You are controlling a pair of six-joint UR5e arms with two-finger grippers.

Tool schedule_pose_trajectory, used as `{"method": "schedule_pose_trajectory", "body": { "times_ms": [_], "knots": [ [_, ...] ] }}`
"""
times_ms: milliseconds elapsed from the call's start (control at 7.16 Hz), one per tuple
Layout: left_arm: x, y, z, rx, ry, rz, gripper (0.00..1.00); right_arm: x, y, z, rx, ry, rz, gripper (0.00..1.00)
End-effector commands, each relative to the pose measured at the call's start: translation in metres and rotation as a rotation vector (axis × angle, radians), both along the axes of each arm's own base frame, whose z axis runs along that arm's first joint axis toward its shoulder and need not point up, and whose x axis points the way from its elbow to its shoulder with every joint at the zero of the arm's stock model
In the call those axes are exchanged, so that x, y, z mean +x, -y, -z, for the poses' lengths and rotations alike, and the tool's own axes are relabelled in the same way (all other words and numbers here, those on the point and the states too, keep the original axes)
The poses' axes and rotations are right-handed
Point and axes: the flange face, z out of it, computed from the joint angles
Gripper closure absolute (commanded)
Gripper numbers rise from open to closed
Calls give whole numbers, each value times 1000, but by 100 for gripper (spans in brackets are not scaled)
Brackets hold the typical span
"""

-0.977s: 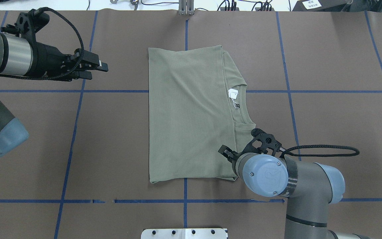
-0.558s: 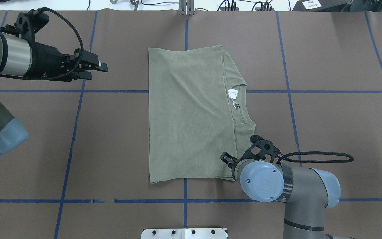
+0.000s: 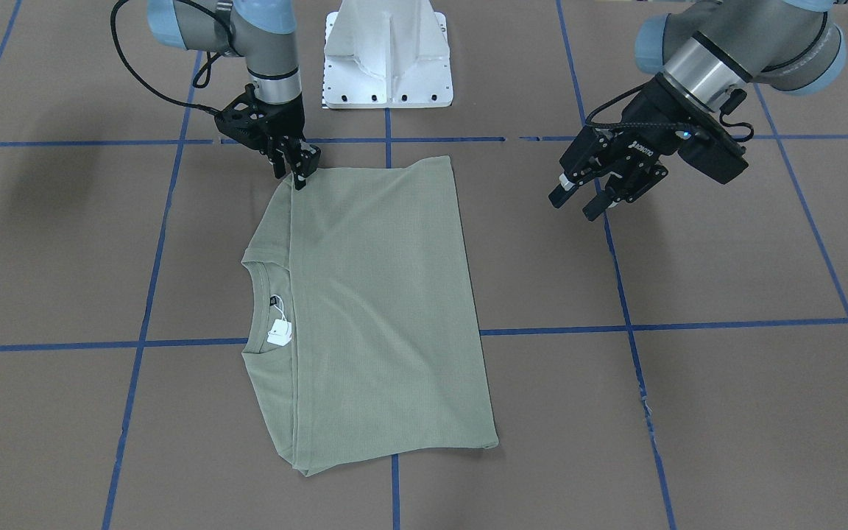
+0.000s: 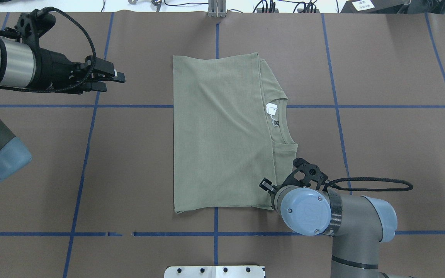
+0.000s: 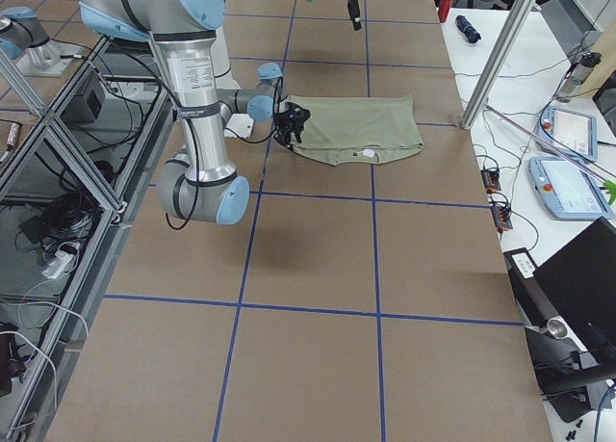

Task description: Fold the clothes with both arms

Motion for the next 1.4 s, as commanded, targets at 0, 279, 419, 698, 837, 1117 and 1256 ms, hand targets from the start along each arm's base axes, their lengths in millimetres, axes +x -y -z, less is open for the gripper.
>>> {"method": "schedule_pose_trajectory", "body": {
  "times_ms": [0,279,419,698,837,1117,1256],
  "knots": [
    [-2,1,1,2,-2,5,28,2,0,-2,-2,-5,-2,45],
    [-4,1,1,2,-2,8,28,0,-1,-3,-4,-7,-1,52],
    [-5,2,0,0,-1,9,28,-1,-2,-3,-5,-7,1,68],
    [-5,2,0,0,-1,11,28,-2,-3,0,-9,1,-1,100],
    [-6,2,1,2,-2,12,28,-3,-2,1,-8,2,-1,100],
    [-6,2,1,2,-2,12,28,0,-3,11,-6,22,0,100],
    [-5,1,3,-27,-15,13,28,5,-3,13,-6,28,-1,100]
  ]
}}
